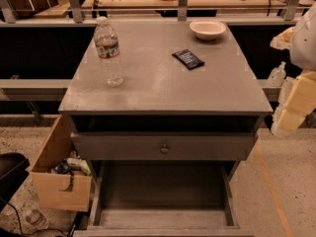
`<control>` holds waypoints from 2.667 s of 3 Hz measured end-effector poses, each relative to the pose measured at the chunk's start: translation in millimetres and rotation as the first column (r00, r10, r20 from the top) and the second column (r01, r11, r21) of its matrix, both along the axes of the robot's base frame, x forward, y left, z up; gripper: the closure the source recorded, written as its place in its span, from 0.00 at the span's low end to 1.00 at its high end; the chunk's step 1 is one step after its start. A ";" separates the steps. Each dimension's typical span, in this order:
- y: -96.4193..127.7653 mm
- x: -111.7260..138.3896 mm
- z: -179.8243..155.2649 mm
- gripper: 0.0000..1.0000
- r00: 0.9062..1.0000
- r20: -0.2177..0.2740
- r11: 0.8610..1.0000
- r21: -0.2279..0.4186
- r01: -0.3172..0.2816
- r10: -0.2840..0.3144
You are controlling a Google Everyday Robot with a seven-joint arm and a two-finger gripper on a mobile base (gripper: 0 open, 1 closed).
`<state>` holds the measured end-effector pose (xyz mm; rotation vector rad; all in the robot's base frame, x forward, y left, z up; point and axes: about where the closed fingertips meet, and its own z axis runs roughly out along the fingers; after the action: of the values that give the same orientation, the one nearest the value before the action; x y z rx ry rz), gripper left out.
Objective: Place water bottle into middle drawer
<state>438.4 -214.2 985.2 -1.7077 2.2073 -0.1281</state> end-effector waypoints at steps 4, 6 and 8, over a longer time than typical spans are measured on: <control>23.7 64.7 -9.2 0.00 0.992 0.108 0.927 0.375 0.015 -0.059; 87.4 143.4 19.2 0.00 0.959 0.253 0.670 0.735 -0.105 -0.128; 131.1 162.2 40.6 0.00 0.959 0.267 0.637 0.757 -0.149 -0.093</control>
Offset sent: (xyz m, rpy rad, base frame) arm 0.0138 0.0070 -0.0037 0.0554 -0.0054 0.0091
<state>600.6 -83.1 1025.7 -1.1254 1.6297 0.4986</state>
